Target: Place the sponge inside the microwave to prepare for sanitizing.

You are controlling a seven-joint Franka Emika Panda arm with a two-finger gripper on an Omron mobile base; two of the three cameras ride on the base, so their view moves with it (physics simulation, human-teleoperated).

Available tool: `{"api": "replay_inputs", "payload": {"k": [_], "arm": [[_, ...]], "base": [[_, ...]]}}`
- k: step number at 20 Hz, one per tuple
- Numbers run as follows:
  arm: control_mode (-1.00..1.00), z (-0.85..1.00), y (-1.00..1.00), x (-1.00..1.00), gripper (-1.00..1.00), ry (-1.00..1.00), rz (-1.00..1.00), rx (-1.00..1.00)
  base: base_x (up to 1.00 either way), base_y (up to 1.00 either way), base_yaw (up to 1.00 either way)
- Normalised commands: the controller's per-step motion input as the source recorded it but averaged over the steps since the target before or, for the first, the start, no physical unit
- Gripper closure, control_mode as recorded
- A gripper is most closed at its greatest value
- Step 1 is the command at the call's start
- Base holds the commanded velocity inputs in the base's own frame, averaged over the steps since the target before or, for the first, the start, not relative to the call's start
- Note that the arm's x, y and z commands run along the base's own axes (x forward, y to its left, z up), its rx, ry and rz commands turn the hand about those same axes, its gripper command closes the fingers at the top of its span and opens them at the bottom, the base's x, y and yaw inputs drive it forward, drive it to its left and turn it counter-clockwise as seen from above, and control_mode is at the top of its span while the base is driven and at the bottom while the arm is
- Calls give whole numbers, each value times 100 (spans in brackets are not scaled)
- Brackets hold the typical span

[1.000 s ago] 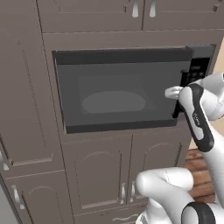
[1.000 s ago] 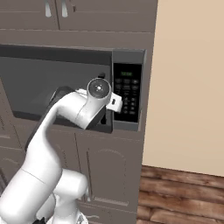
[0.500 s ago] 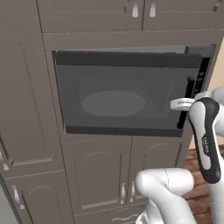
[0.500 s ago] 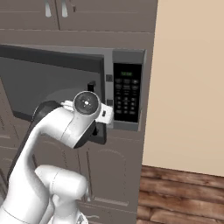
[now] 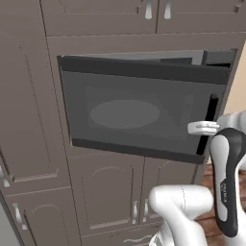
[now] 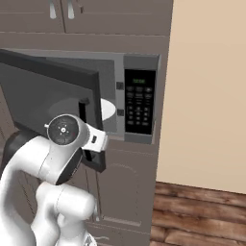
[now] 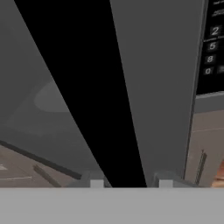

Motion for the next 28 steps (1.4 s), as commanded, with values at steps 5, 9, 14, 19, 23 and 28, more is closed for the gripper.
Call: {"api": "replay_inputs", "payload": {"k": [5, 9, 14, 19, 23, 28], "arm": [[-100, 0, 30, -63, 100, 7, 0, 0], [-100, 0, 30, -64, 100, 6, 0, 0], [-100, 0, 33, -63, 100, 5, 0, 0], [-100, -1, 39, -57, 100, 0, 0, 0], [-100, -8, 23, -40, -100, 0, -1, 0], [-100, -12, -4, -39, -100, 0, -2, 0]], "base": [[0, 0, 0], [0, 0, 0], [0, 0, 0], [0, 0, 0], [0, 0, 0], [0, 0, 0]]}}
